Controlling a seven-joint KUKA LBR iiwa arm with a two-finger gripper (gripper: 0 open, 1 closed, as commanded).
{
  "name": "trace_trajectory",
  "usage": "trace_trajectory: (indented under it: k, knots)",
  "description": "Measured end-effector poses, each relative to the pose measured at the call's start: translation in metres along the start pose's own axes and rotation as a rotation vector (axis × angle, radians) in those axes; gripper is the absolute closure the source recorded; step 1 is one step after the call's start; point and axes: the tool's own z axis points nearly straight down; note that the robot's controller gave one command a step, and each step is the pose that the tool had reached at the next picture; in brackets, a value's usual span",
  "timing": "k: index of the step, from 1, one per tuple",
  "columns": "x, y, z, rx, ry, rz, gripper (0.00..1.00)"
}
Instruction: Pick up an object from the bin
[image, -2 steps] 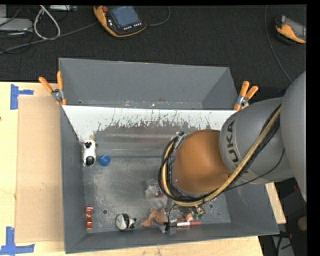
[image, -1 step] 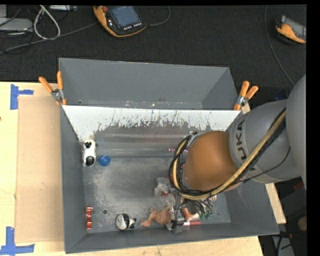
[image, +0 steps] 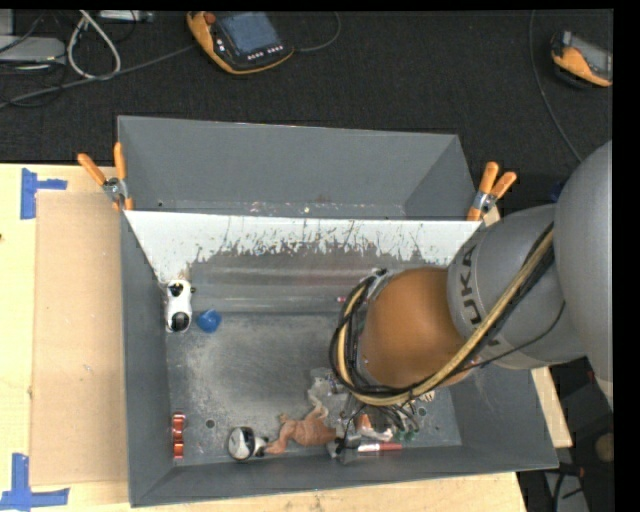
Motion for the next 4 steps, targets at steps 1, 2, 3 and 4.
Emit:
trace_trajectory:
  k: [1, 2, 3, 4]
  knots:
    - [-0.0002, 0.0013, 0.0004, -0.001, -0.001, 0.002, 1.00]
    - [-0.0002, 0.0014, 0.0004, -0.002, -0.001, 0.004, 1.00]
    - [-0.0002, 0.0014, 0.0005, -0.002, -0.001, 0.005, 1.00]
    - [-0.0002, 0.0015, 0.0005, -0.002, -0.001, 0.006, 1.00]
